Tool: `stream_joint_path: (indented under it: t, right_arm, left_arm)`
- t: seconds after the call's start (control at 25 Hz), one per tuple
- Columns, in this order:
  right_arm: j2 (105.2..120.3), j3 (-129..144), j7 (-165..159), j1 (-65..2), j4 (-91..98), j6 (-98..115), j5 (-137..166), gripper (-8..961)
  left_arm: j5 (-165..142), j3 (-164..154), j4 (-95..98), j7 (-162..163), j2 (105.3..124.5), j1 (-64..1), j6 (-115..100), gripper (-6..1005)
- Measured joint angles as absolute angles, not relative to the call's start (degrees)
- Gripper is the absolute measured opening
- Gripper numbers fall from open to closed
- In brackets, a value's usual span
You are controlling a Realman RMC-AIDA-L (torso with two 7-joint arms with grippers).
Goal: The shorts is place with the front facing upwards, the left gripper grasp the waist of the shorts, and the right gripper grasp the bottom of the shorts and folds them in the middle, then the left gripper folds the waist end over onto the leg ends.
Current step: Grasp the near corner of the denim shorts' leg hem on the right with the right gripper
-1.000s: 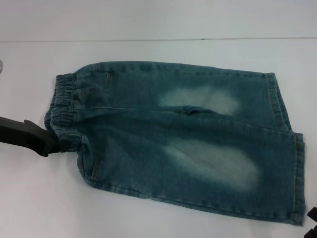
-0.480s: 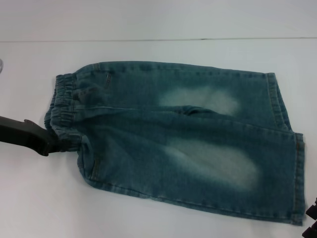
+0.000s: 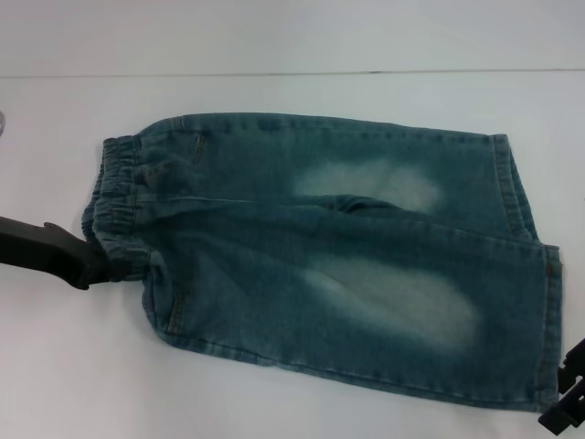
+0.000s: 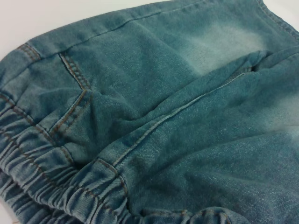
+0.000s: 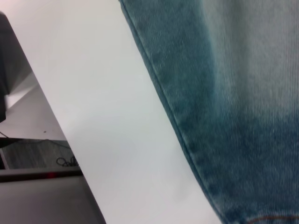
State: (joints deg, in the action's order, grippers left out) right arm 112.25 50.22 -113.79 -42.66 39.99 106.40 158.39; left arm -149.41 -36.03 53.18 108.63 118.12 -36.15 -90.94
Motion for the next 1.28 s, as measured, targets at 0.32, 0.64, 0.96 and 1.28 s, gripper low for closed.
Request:
stream_joint_path:
  t: [0.32,0.64,0.96,1.28]
  right_arm:
    - [112.87,49.0,-112.8,-42.8,40.0,106.2,157.5,763]
    - [113.11,49.4,-111.8,-42.8,40.0,105.3,157.5,618]
    - [113.29,49.9,-111.2,-42.8,40.1,104.2,157.8,193]
    - [113.32,50.3,-111.0,-42.5,40.0,103.4,157.9,36]
  left_arm:
    - [-149.4,-36.0,53.2,108.6,118.29,-35.9,-90.7,43]
    - [-149.4,-36.0,53.2,108.6,118.3,-35.9,-90.7,43]
    - [-149.0,-36.0,53.2,109.0,118.27,-35.9,-90.9,44]
    - [-148.9,-36.0,53.2,109.1,118.12,-36.3,-91.2,44]
